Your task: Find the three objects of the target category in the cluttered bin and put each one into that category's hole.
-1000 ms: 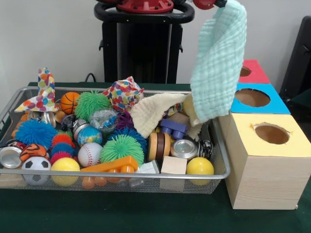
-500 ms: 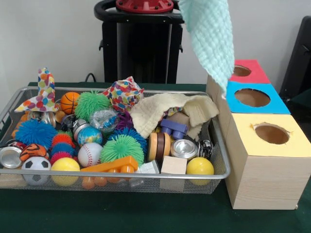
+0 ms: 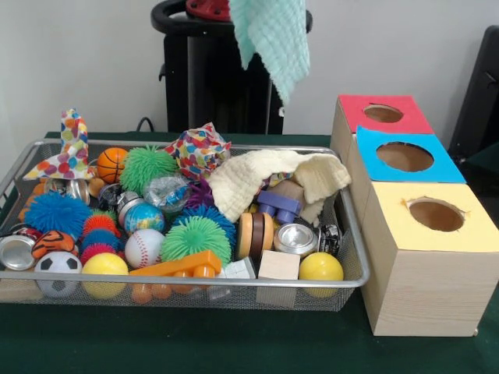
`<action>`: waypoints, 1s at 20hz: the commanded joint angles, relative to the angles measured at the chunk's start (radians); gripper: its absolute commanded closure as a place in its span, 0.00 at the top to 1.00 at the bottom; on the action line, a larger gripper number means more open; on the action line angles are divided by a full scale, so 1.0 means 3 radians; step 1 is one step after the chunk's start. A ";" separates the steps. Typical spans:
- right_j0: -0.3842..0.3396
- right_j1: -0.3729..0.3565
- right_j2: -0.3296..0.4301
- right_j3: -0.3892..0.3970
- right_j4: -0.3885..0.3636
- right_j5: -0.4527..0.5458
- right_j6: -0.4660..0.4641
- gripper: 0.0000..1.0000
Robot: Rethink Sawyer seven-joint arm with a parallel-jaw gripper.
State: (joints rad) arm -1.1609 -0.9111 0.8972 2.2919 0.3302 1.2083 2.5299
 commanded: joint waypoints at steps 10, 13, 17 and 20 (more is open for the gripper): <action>0.0827 -0.0160 -0.1222 -0.1230 -0.1174 -0.0871 0.0785 0.00; 0.1019 -0.0168 -0.1411 -0.1411 -0.1396 -0.0935 0.0841 0.00; 0.1156 -0.0136 -0.1566 -0.1484 -0.1448 -0.1004 0.0709 0.00; 0.1259 -0.0156 -0.1685 -0.1523 -0.1558 -0.1015 0.0629 0.00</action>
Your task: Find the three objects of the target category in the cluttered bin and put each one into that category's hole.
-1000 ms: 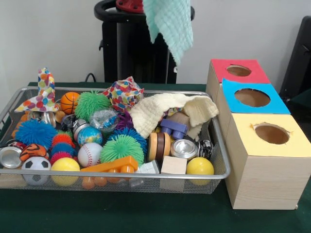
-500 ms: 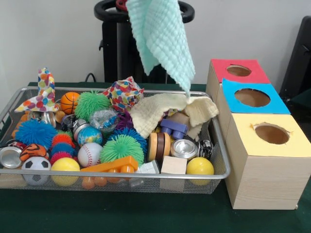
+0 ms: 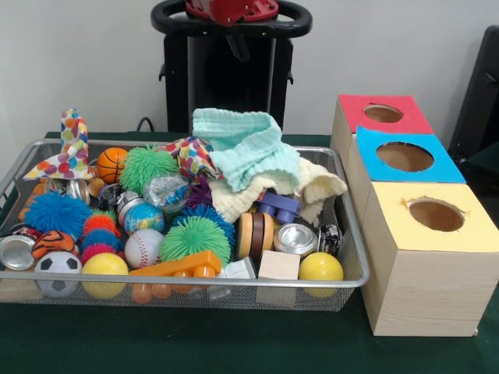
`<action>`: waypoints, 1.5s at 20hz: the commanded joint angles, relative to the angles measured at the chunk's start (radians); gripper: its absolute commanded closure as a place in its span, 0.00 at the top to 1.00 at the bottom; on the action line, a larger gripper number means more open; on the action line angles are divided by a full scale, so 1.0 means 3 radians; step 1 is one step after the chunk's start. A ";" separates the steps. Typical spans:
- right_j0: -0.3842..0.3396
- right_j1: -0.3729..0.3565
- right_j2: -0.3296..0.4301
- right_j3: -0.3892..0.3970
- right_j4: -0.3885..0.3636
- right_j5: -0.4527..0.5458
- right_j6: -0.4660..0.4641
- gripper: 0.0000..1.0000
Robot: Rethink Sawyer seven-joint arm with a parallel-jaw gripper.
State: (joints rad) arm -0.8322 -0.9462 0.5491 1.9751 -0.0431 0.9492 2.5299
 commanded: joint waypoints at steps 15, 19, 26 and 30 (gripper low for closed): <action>0.0536 -0.0092 -0.1145 -0.0552 -0.0793 -0.0592 0.0546 0.00; 0.0644 0.0136 -0.1274 -0.0677 -0.0877 -0.0832 0.0601 0.00; 0.1036 0.0590 -0.1692 -0.0956 -0.0915 -0.1198 0.0918 0.00; 0.1214 0.0859 -0.1863 -0.1166 -0.0745 -0.1290 0.0969 0.00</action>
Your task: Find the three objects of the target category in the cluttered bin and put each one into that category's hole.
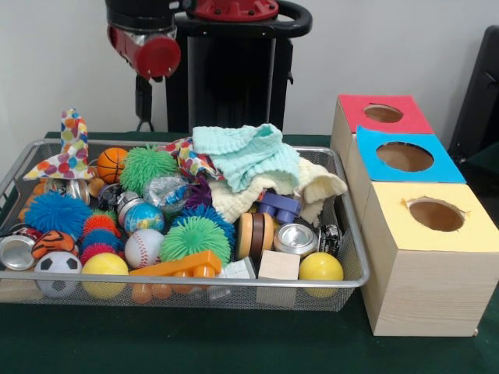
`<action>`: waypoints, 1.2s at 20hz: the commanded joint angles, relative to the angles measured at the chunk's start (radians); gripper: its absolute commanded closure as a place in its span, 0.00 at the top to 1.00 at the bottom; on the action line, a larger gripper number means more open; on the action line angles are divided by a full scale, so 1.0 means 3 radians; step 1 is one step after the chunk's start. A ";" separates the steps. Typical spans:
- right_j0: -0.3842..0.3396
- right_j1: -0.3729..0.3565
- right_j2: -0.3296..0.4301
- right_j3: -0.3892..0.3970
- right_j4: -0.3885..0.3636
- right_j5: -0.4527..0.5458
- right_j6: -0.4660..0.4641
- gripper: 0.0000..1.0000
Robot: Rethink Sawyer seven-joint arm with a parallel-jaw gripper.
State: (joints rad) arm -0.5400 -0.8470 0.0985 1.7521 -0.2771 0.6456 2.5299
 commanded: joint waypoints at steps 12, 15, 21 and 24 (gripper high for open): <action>0.0294 0.0655 -0.0515 -0.0296 0.0512 -0.0559 0.0707 0.00; 0.0224 0.0656 -0.0509 -0.0286 0.0566 -0.0586 0.0569 0.00; 0.0055 0.0794 -0.0454 -0.0427 0.0642 -0.0641 0.0402 0.00; 0.0017 0.0933 -0.0385 -0.0569 0.0749 -0.0650 0.0409 0.00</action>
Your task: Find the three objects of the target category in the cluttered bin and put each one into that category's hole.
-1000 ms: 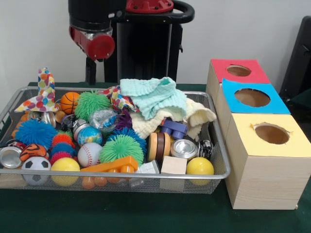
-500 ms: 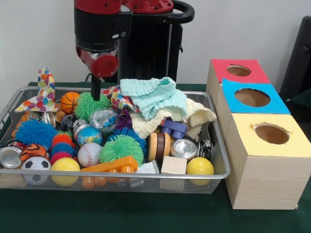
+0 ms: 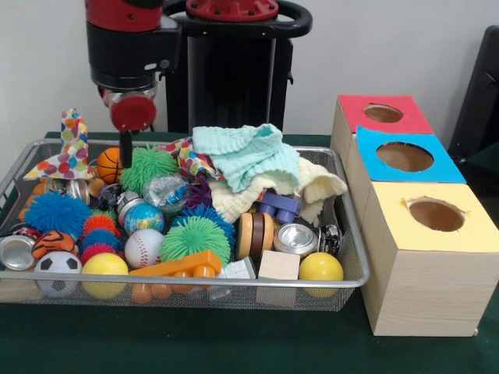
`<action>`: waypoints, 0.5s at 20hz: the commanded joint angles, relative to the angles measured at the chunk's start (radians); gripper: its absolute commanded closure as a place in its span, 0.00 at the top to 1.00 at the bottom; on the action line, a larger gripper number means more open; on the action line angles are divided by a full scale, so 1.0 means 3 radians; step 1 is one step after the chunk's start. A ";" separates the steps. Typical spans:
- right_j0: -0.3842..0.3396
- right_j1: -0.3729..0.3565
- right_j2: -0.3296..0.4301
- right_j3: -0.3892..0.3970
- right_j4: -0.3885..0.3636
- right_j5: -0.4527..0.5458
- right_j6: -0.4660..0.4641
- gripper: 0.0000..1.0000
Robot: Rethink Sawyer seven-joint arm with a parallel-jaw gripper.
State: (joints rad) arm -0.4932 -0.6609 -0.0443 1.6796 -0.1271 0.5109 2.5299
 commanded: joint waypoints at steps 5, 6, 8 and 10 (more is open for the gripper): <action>-0.0082 0.0418 0.0141 -0.0355 0.0465 -0.0084 0.0522 0.00; -0.0064 0.0436 0.0134 -0.0337 0.0494 -0.0115 0.0544 0.00; -0.0070 0.0469 0.0152 -0.0293 0.0536 -0.0187 0.0528 0.00; -0.0053 0.0449 0.0174 -0.0210 0.0608 -0.0199 0.0538 0.00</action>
State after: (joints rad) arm -0.5160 -0.5805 -0.0453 1.6262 -0.0189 0.5062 2.5299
